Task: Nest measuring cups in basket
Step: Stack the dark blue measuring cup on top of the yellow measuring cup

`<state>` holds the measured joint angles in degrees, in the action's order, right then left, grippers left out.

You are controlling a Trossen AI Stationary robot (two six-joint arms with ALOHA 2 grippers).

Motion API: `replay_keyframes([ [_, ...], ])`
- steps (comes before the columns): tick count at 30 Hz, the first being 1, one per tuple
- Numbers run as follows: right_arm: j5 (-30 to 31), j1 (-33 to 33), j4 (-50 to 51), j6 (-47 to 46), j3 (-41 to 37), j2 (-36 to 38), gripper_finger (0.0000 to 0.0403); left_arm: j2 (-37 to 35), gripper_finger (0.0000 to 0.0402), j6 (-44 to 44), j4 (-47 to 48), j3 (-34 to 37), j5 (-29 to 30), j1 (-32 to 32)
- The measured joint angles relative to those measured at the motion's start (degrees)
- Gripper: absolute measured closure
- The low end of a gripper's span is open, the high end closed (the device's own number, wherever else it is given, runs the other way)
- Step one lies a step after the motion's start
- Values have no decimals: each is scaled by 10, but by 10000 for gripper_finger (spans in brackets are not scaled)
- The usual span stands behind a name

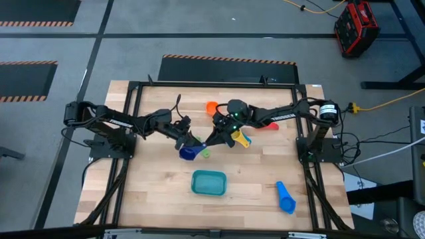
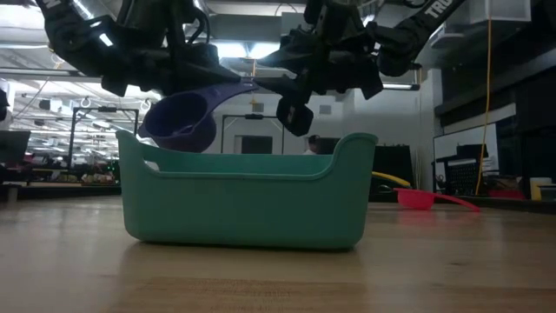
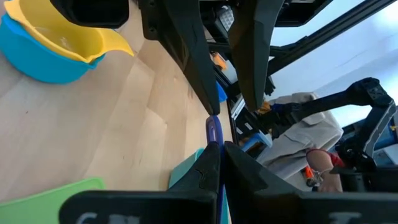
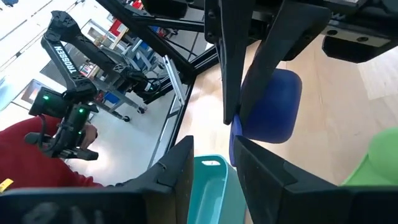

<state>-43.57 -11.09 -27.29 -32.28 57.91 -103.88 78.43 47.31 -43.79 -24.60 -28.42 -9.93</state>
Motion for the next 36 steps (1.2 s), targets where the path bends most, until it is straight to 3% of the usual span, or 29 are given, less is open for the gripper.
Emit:
replay_keyframes([
  [36, 64, 27, 23, 15, -1, -1, 289, 0, 399, -1, 0, -1, 41, 12],
])
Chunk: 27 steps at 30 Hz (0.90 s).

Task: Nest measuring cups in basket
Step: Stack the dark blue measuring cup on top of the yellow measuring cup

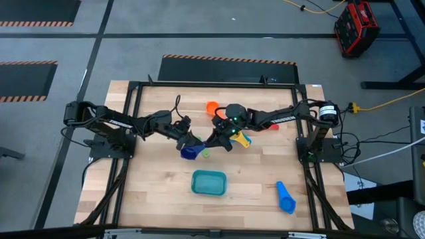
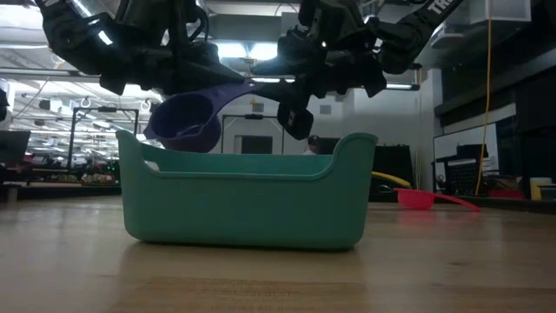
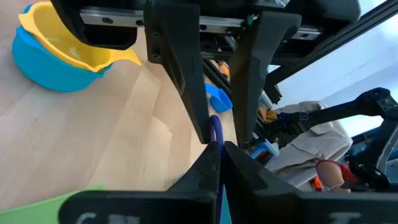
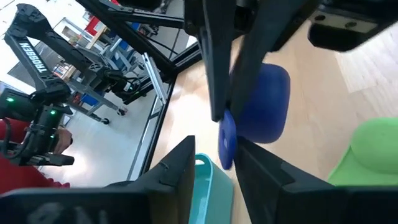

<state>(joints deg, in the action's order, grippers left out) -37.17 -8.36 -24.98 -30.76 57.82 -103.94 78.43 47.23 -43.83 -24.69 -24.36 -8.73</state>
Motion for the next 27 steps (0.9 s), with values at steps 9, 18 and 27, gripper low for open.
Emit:
replay_keyframes([
  [9, 3, 0, 5, 16, 0, 0, 371, 0, 396, -13, -1, 0, -2, 0],
  [18, 2, 0, 5, 26, 0, 0, 391, 0, 389, -15, -1, 0, 2, 0],
  [27, -4, 0, 4, 26, 0, 0, 396, 0, 336, -28, 1, 0, 17, 1],
])
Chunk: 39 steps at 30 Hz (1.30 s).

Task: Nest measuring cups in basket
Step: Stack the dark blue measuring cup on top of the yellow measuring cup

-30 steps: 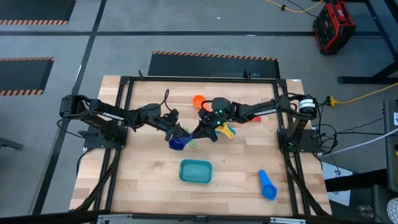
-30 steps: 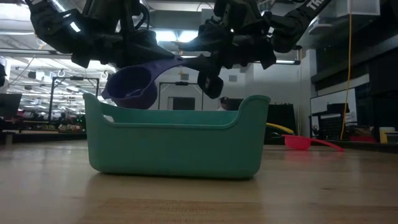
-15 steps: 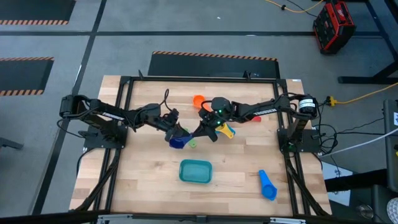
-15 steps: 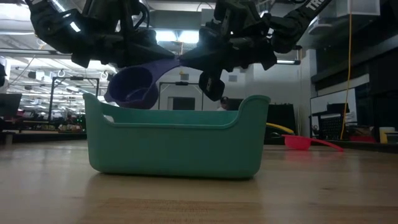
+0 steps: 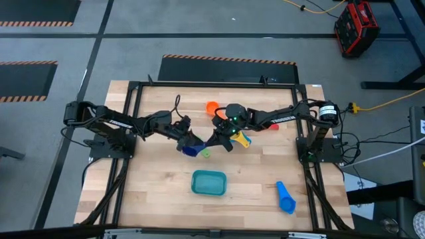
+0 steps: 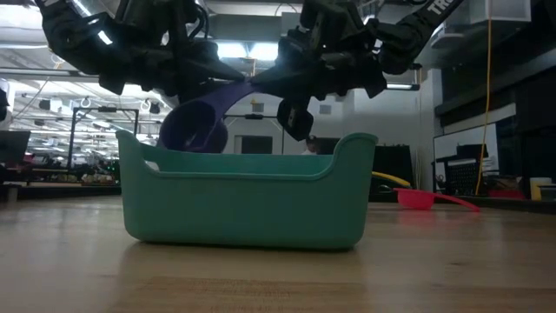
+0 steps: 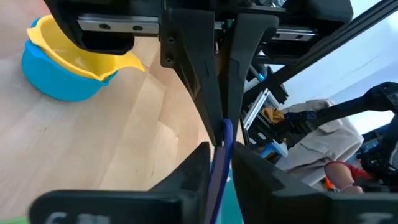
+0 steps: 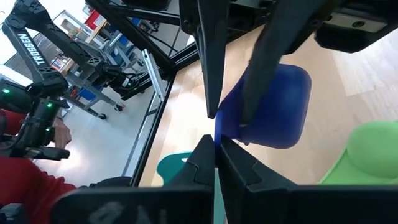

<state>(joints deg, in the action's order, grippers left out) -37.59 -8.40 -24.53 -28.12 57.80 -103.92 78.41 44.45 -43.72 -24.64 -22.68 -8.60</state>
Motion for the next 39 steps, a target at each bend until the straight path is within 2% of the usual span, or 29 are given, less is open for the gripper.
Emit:
replay_keyframes([
  [6, -11, -1, 4, 0, 0, 0, 396, 0, 292, -2, 0, 0, 25, 0],
  [12, -43, -13, 17, 0, 0, 9, 396, 0, 285, -45, -3, 0, 77, -1],
  [17, -40, -27, 95, 22, 0, 44, 396, 0, 286, -74, -16, 0, 135, 0],
  [23, -23, -33, 237, 47, 0, 129, 396, 0, 286, -135, -52, 0, 201, 0],
  [30, 65, -34, 402, 37, 0, 277, 397, 0, 286, -183, -59, 0, 225, 0],
  [37, 211, -29, 540, 12, -1, 408, 397, 0, 286, -183, -61, 0, 225, 0],
  [39, 247, -22, 540, -6, -19, 439, 397, 0, 286, -183, -61, 0, 224, 0],
])
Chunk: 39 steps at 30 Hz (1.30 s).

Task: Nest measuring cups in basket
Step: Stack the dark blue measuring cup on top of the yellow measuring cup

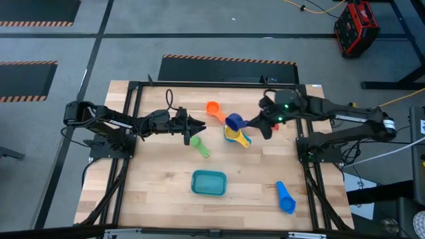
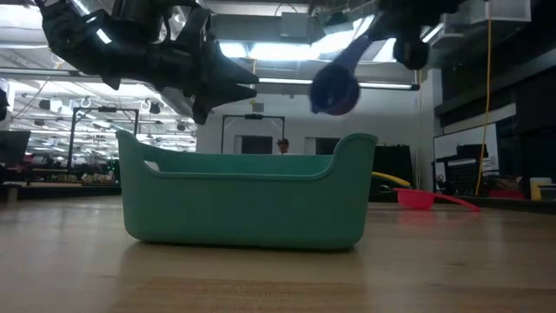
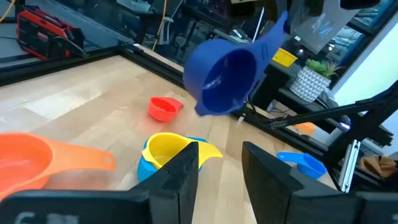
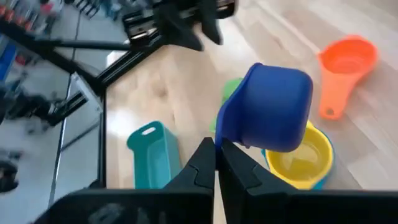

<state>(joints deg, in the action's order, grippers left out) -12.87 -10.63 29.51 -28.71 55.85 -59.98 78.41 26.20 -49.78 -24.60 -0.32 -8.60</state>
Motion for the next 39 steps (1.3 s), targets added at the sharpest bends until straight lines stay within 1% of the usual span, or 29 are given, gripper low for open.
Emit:
replay_keyframes([
  [2, 25, 4, -13, -31, -36, 33, 397, 0, 286, 0, 0, 0, -1, 0],
  [4, 41, 4, -48, -71, -83, 67, 397, 0, 286, 0, 0, 0, -2, 0],
  [6, 58, 3, -112, -107, -137, 100, 397, 0, 286, 0, 0, 0, -2, 0],
  [10, 84, 4, -283, -181, -249, 158, 397, 0, 286, 1, 1, 0, -2, 0],
  [15, 126, 14, -450, -275, -377, 177, 397, 0, 286, 1, 1, 0, -2, 0],
  [19, 155, 37, -553, -319, -445, 173, 397, 0, 286, 1, 1, 0, -2, 0],
  [22, 183, 55, -598, -322, -468, 173, 397, 0, 286, 1, 1, 0, -2, 0],
  [26, 216, 83, -588, -321, -470, 163, 397, 0, 286, 1, 2, 0, -2, 0],
  [32, 266, 123, -602, -324, -470, 107, 397, 0, 286, 1, 2, 0, -2, 0],
  [37, 270, 138, -684, -310, -470, 56, 397, 0, 286, 2, 2, 0, -2, 0],
  [39, 275, 139, -694, -311, -470, 39, 397, 0, 286, 2, 2, 0, -2, 0],
])
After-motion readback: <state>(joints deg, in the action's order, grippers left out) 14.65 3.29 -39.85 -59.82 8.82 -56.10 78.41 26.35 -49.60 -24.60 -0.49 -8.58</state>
